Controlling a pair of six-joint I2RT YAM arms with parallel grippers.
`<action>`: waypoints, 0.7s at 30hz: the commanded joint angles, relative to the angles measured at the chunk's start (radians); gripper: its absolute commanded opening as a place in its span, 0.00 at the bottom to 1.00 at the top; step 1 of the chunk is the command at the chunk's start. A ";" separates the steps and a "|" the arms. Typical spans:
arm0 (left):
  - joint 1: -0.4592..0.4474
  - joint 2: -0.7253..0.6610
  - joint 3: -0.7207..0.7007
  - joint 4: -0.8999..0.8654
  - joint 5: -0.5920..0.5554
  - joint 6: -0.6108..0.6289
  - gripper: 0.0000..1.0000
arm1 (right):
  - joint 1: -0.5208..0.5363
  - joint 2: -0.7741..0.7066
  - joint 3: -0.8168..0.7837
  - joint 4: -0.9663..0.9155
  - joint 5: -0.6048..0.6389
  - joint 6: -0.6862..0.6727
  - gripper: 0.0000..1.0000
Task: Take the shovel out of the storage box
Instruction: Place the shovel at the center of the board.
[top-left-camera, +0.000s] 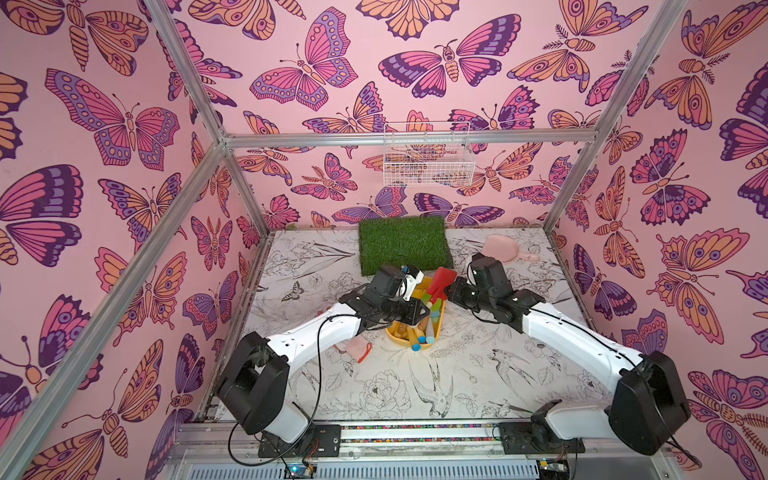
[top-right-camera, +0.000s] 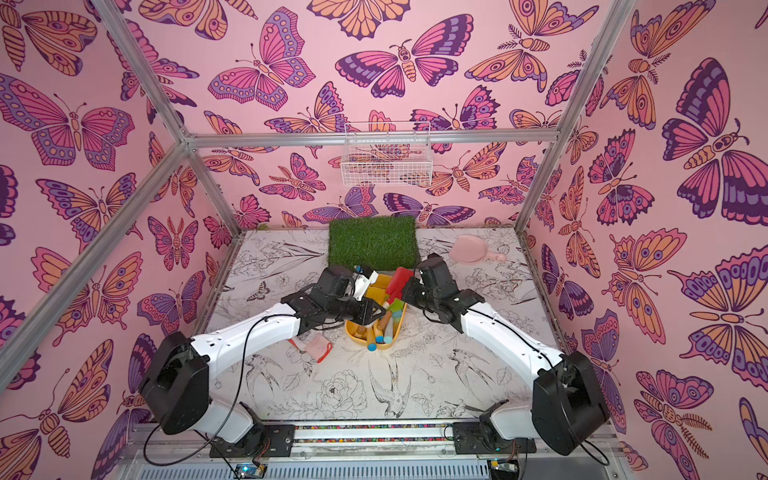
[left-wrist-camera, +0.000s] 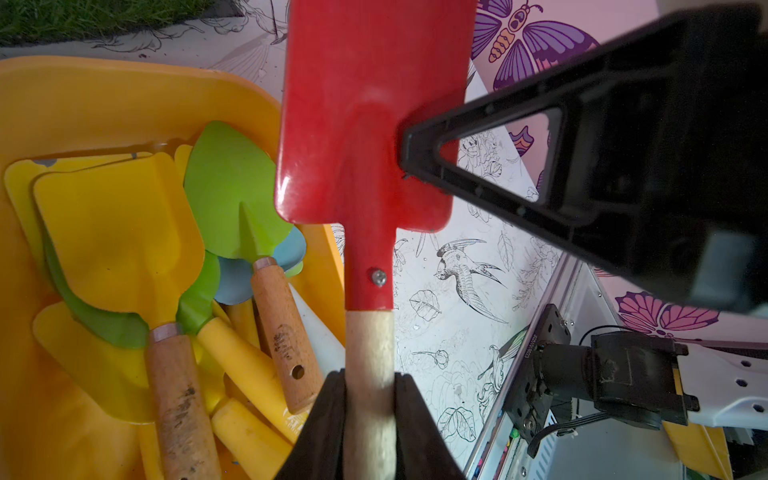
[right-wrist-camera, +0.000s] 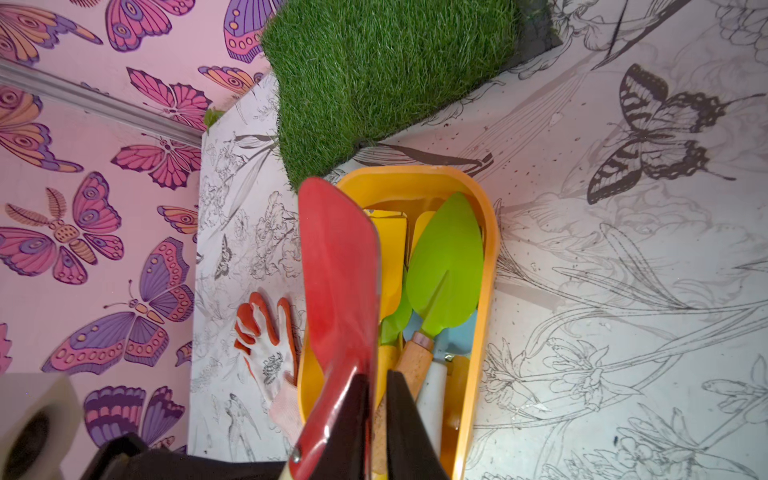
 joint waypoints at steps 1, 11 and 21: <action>-0.008 -0.020 -0.015 0.060 0.040 0.002 0.00 | -0.007 0.001 0.024 -0.015 0.047 -0.017 0.03; 0.001 -0.046 -0.034 0.066 0.029 0.041 0.58 | -0.177 -0.040 0.027 -0.158 -0.086 -0.171 0.00; 0.077 -0.020 -0.051 0.066 0.026 0.022 0.61 | -0.428 0.037 0.094 -0.340 -0.294 -0.569 0.00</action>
